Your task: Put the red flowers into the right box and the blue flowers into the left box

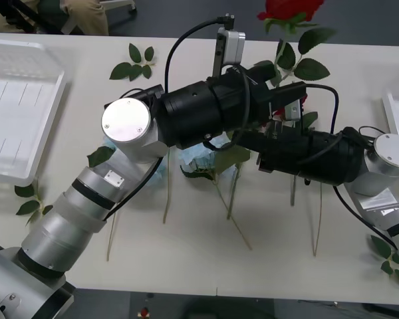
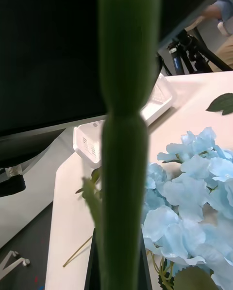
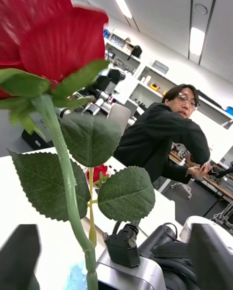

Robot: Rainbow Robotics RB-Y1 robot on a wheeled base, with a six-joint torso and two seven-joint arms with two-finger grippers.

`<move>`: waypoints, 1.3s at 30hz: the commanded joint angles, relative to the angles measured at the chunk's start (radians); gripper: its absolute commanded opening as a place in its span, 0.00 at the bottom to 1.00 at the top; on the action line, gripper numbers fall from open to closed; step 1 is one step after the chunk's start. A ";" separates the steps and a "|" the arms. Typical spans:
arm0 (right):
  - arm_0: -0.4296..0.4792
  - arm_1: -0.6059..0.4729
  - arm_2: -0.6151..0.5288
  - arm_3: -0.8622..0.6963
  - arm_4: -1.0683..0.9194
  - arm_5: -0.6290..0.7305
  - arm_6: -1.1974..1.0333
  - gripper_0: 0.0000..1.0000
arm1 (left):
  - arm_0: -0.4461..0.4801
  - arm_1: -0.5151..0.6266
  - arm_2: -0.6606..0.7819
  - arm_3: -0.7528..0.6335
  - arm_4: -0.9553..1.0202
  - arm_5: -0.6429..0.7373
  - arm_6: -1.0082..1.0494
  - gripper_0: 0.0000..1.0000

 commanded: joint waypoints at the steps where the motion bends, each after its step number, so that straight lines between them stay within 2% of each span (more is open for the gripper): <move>1: -0.031 -0.016 -0.024 -0.005 0.001 -0.014 -0.005 0.00 | -0.025 -0.013 -0.012 -0.020 0.004 0.001 -0.020 1.00; 8: -0.031 -0.122 -0.090 0.021 0.035 0.007 -0.005 0.00 | -0.025 -0.013 -0.012 -0.020 0.004 0.001 -0.020 1.00; 19: -0.005 -0.282 -0.370 0.022 0.345 0.199 -0.013 0.00 | -0.025 -0.013 -0.012 -0.020 0.004 0.001 -0.020 1.00; 20: -0.004 -0.286 -0.402 0.025 0.372 0.224 -0.059 0.00 | -0.008 -0.004 -0.015 -0.007 0.007 0.001 -0.020 1.00; 22: -0.001 -0.294 -0.460 0.028 0.421 0.270 -0.135 0.00 | -0.037 0.036 -0.006 -0.017 0.016 0.001 -0.009 1.00; 26: -0.002 -0.320 -0.541 0.028 0.524 0.328 -0.288 0.00 | -0.093 0.192 0.002 -0.060 0.036 0.027 0.075 1.00; 28: -0.002 -0.345 -0.561 0.028 0.564 0.351 -0.375 0.00 | -0.094 0.272 0.010 -0.097 0.053 0.067 0.152 1.00; 32: -0.002 -0.403 -0.595 0.031 0.653 0.383 -0.527 0.00 | -0.057 0.392 0.070 -0.139 0.072 0.243 0.287 1.00; 37: -0.002 -0.470 -0.601 0.031 0.750 0.386 -0.705 0.00 | 0.016 0.492 0.182 -0.140 0.039 0.515 0.396 1.00; 39: -0.002 -0.487 -0.604 0.031 0.796 0.383 -0.756 0.00 | 0.044 0.513 0.212 -0.140 0.029 0.576 0.406 1.00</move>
